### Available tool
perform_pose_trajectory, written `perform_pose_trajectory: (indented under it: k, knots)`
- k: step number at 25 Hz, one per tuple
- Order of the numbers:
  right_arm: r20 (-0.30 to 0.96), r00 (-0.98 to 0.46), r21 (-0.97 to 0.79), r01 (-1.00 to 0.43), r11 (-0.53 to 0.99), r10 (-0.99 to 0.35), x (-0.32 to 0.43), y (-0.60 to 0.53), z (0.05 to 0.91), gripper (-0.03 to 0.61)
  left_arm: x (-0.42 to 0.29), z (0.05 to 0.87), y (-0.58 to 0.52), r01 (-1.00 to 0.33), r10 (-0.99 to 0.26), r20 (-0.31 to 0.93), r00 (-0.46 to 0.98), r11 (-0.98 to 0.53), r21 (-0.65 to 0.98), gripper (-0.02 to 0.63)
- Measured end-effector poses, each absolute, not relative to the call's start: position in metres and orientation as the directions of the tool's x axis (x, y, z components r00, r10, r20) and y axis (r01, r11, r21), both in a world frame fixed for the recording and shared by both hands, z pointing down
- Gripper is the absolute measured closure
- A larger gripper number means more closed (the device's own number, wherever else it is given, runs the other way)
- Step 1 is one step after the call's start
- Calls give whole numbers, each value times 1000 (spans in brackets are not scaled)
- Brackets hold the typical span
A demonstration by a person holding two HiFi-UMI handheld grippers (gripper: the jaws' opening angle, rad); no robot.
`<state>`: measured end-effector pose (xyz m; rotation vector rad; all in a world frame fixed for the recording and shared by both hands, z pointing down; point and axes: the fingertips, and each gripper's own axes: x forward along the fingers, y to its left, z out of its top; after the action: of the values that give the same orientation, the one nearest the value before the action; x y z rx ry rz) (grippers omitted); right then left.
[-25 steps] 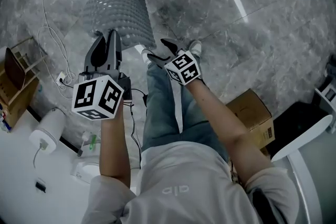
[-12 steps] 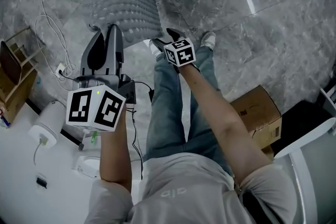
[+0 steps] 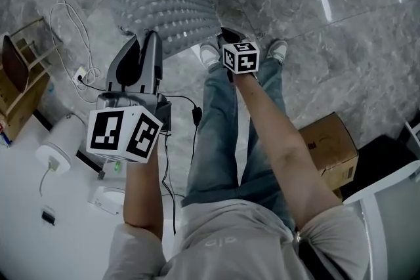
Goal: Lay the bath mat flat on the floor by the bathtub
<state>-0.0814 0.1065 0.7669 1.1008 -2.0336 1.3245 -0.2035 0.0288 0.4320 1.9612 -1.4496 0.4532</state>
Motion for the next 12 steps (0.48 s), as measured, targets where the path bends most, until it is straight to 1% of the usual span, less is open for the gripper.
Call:
perform_pose_trajectory:
  k: [6, 9, 12]
  knots:
    - [750, -460, -434, -884, 171, -475, -41, 73, 747, 537, -235, 446, 28, -948, -698, 646, 310, -181, 261, 558]
    - [764, -395, -342, -918, 199, -510, -7, 47, 731, 537, -242, 459, 23, -944, -688, 654, 314, -154, 291, 558]
    - [786, -340, -247, -939, 241, -517, 29, 23, 715, 537, -236, 472, 15, -932, -676, 655, 338, -144, 332, 555]
